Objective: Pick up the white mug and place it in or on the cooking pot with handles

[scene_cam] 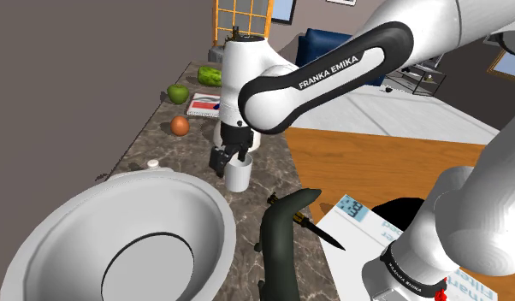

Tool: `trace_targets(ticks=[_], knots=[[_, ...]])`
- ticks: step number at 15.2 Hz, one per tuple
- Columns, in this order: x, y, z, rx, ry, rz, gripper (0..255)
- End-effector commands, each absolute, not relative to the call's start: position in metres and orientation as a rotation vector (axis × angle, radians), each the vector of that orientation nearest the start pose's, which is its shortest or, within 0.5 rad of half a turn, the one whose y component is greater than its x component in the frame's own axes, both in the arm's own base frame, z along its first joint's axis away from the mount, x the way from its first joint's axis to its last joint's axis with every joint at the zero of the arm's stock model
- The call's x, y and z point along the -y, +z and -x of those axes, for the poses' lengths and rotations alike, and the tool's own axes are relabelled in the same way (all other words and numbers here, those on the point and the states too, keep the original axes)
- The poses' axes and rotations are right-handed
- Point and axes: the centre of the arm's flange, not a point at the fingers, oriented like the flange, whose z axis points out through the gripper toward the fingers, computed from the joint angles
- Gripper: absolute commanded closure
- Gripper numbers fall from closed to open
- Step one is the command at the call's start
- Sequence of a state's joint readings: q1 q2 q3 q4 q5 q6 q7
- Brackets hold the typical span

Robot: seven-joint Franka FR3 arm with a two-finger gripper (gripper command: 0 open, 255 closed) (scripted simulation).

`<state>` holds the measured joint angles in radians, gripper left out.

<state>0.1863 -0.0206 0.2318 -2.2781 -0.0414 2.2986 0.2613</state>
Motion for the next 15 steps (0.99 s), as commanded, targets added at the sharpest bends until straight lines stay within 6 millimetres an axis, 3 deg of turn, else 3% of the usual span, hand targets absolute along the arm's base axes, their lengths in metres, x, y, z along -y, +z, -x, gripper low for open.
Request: trace_targets(ticks=[1, 3, 10, 11, 15], knots=[[-0.2089, 0.3573, -0.4752, 0.290, -0.081, 3.147, 0], [-0.2087, 0.3490, -0.4756, 0.290, -0.081, 3.147, 0], [-0.2087, 0.3490, -0.4756, 0.290, -0.080, 3.147, 0], [-0.2087, 0.3490, -0.4756, 0.290, -0.080, 3.147, 255], [-0.2087, 0.3490, -0.4756, 0.290, -0.080, 3.147, 255]])
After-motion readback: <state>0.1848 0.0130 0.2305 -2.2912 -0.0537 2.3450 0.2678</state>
